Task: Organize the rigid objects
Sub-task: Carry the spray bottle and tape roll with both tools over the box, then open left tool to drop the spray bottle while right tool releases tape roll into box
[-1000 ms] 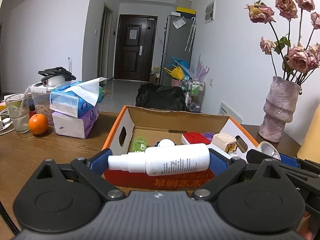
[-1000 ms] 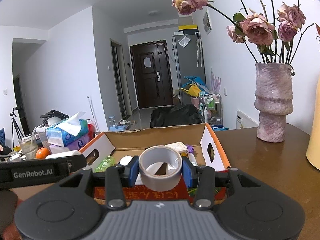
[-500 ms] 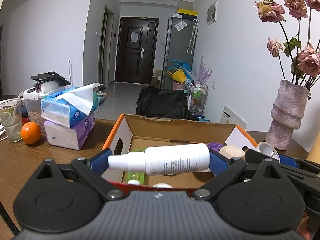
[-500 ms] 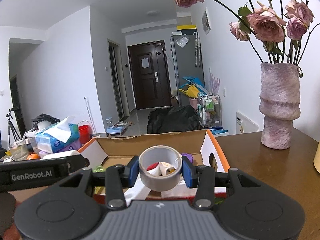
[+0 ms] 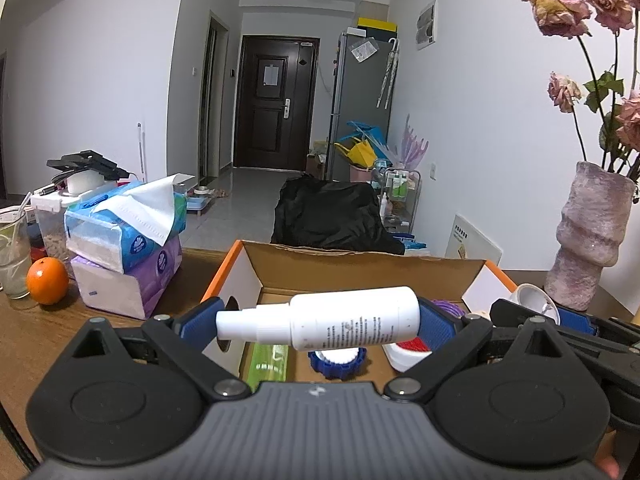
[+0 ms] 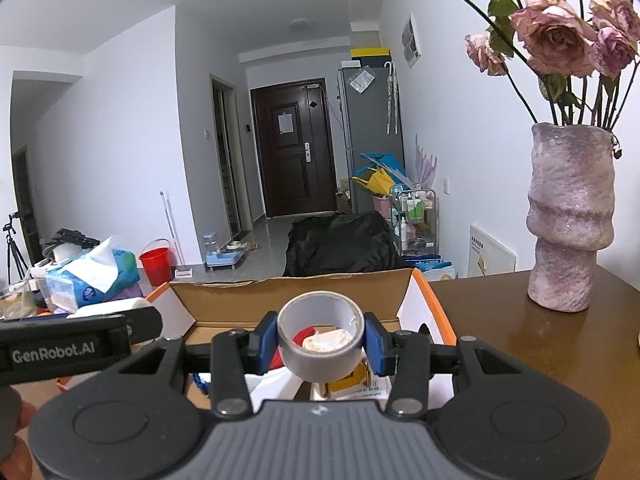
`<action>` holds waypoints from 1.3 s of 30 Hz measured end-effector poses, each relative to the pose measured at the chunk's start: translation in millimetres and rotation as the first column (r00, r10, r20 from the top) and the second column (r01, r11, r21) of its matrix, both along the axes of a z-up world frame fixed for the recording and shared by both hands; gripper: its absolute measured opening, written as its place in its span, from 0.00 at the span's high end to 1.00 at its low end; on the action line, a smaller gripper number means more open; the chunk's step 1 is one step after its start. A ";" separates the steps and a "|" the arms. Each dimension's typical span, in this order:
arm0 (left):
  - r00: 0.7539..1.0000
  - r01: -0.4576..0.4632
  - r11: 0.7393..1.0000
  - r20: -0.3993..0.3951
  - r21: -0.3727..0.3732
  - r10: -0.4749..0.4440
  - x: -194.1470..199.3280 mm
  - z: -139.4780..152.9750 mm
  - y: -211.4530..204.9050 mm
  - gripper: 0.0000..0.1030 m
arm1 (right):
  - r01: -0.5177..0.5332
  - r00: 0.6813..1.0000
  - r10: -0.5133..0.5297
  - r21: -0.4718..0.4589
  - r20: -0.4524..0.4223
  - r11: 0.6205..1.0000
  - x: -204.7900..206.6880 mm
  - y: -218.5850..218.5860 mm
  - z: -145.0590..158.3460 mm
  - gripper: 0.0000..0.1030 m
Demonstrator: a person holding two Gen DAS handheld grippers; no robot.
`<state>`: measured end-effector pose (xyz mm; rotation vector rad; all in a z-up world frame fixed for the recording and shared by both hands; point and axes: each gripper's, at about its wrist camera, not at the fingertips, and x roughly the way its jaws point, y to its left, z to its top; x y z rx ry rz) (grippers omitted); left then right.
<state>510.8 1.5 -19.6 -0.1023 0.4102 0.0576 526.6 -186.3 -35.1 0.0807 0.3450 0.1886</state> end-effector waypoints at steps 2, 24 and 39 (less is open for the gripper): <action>1.000 -0.001 1.000 -0.001 0.001 0.001 5.4 -0.3 0.3 0.03 | 0.001 1.000 -0.001 -0.003 -0.002 1.000 5.5 1.0 -0.7 0.58; 1.000 -0.021 0.999 0.003 0.050 0.021 59.8 -9.1 5.3 0.02 | 0.022 0.999 -0.023 -0.055 -0.028 0.998 64.9 5.5 -8.1 0.58; 0.999 -0.044 0.998 -0.007 0.036 0.045 59.9 -6.4 17.2 0.00 | 0.073 0.996 -0.076 -0.058 -0.046 0.996 64.6 -6.7 -4.8 0.01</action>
